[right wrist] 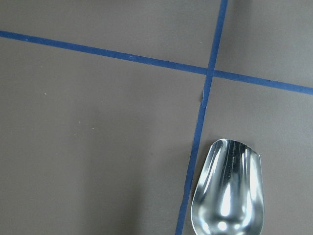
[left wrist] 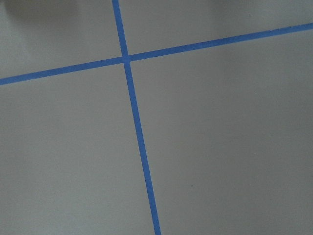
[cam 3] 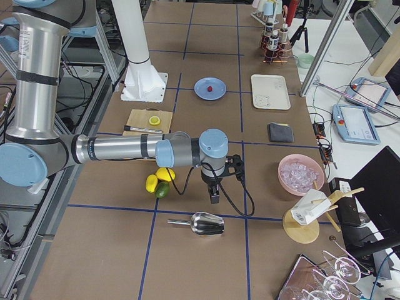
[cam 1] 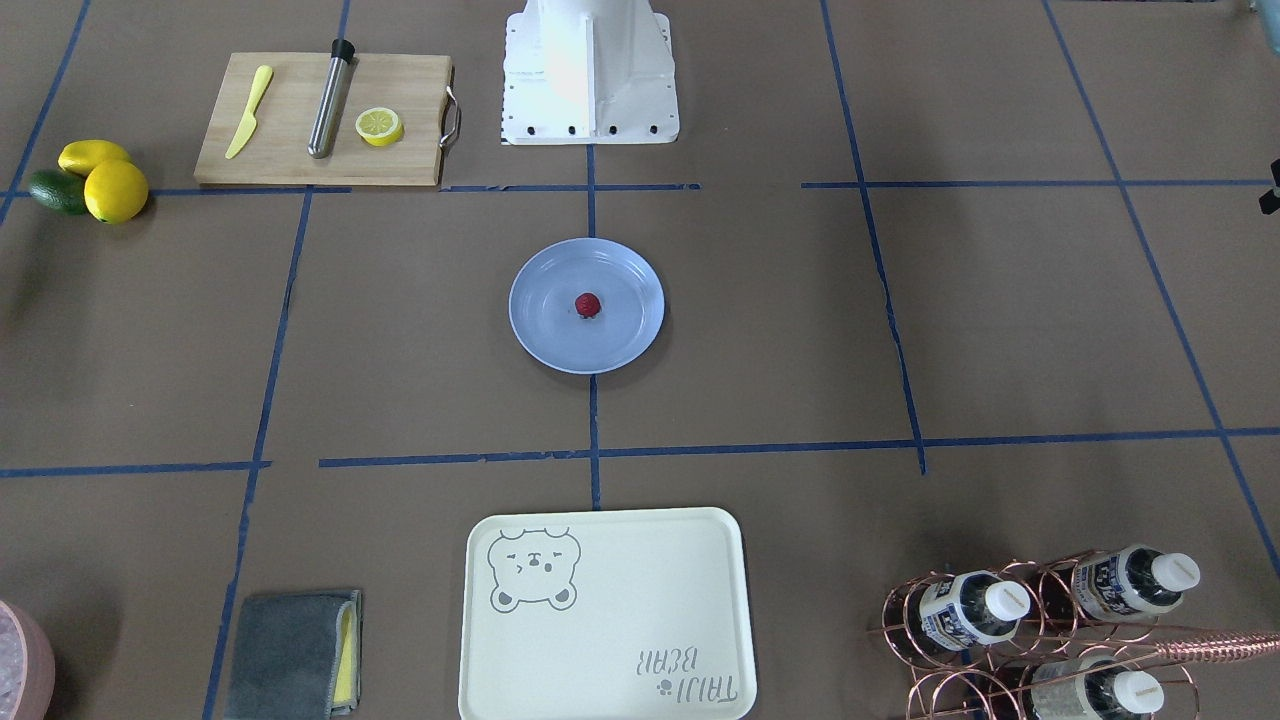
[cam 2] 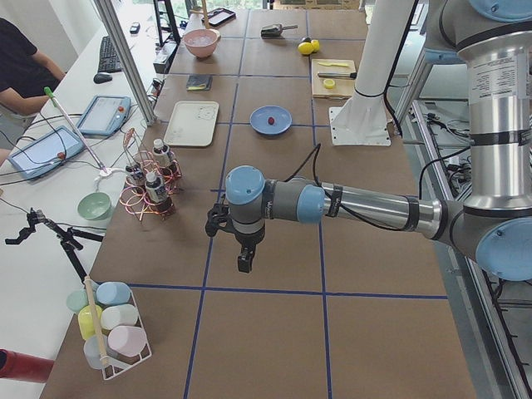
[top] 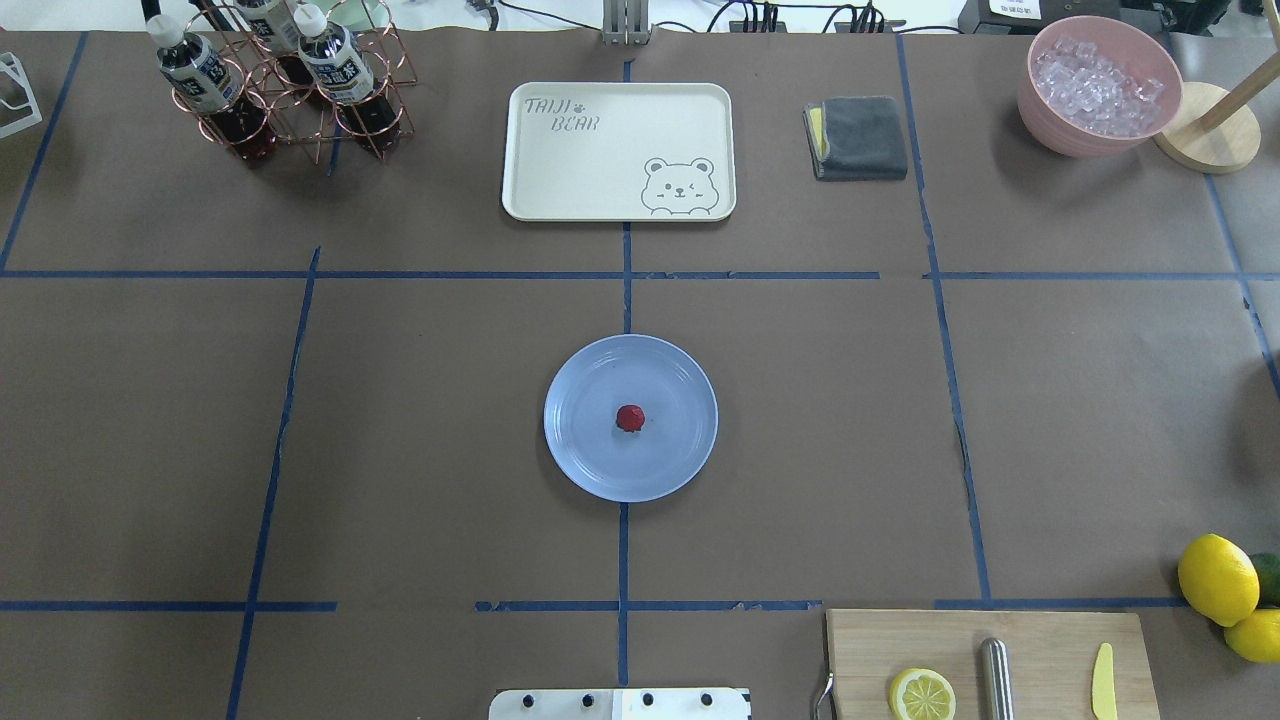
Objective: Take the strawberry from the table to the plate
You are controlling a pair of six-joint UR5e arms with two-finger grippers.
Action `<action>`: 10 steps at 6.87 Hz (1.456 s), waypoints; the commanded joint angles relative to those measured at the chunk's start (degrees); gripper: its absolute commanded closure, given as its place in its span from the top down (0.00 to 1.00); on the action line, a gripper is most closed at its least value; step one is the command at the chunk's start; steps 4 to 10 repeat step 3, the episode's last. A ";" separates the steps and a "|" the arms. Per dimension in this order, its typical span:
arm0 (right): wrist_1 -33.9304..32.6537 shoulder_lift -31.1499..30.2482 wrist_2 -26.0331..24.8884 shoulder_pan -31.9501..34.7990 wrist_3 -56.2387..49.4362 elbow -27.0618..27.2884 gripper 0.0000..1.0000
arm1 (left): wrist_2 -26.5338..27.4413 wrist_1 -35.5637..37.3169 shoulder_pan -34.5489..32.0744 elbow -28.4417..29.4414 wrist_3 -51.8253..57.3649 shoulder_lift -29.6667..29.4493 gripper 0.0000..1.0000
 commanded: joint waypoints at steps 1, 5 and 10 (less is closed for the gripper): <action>0.07 -0.06 0.40 0.00 0.04 -0.17 1.00 | 0.63 -1.64 0.05 0.27 -0.41 -0.68 1.00; 0.76 -0.06 0.93 0.00 -0.31 -0.17 1.00 | 0.72 -1.20 -0.03 0.27 -0.41 -2.61 1.00; 0.76 -0.06 0.93 0.00 -0.31 -0.17 1.00 | 0.72 -1.20 -0.03 0.27 -0.41 -2.61 1.00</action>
